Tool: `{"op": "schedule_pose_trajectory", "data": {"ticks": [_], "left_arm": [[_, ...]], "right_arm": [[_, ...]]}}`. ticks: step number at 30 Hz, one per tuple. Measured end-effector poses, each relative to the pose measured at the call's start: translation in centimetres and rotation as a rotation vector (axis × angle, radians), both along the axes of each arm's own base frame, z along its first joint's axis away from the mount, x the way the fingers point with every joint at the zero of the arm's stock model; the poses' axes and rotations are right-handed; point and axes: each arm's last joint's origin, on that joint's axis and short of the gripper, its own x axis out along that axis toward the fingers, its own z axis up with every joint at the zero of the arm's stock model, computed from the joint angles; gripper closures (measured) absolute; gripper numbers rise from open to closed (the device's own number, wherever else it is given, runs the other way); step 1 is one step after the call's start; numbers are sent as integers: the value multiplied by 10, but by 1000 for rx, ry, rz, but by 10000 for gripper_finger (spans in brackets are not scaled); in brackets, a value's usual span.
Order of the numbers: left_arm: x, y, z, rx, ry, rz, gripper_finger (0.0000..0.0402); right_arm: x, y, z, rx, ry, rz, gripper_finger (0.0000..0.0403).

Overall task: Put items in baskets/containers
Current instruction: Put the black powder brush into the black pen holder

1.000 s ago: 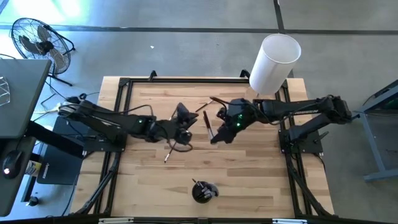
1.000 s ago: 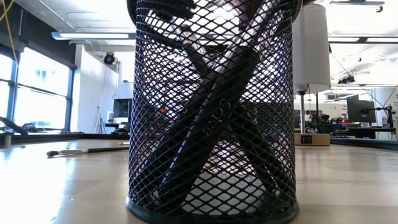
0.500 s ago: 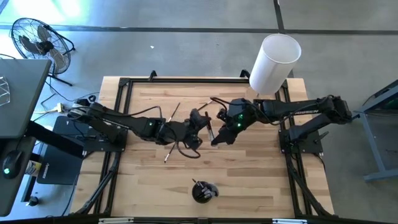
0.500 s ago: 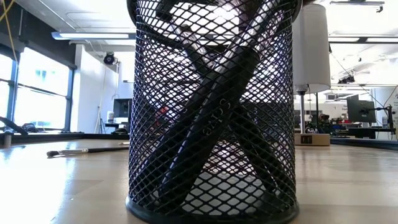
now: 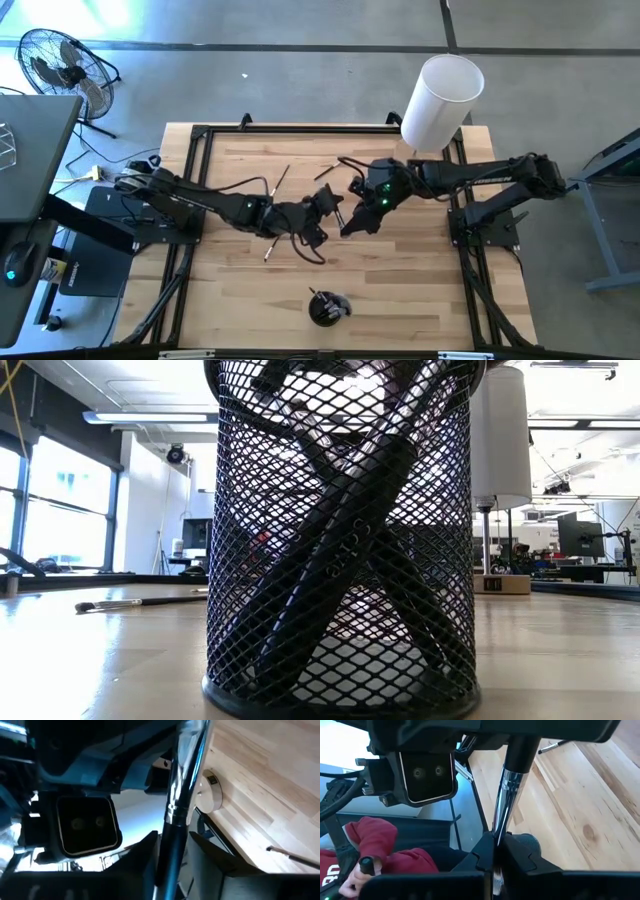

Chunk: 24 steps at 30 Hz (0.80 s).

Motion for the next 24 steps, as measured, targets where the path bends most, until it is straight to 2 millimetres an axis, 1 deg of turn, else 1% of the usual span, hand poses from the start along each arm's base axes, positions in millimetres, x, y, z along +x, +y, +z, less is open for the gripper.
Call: {"op": "schedule_pose_trajectory", "data": {"ticks": [4, 5, 9, 12, 15, 20, 22, 24], "left_arm": [[-1, -3, -1, 1, 7, -10, 361], [-1, -3, -1, 3, 8, -12, 364], [-1, -4, -1, -20, -2, 2, 364], [-2, -4, -4, -87, -16, 24, 360], [-3, -3, -6, -165, -24, 31, 358], [-7, -4, -15, -235, 34, 45, 362], [-9, -4, -19, -306, 43, 75, 362], [-11, -1, -23, -410, 47, 107, 362]], "right_arm": [[0, 0, 0, 3, -3, 4, 392], [0, 0, 0, 3, 0, 3, 390], [0, 0, 0, -6, -4, -8, 383], [0, -1, 0, -29, -4, -39, 369], [1, 1, 0, -84, -18, -78, 347], [2, 2, 0, -135, -17, -154, 304], [0, 4, 0, -137, -9, -155, 287], [-3, 6, -2, -126, 37, -160, 274]]}}
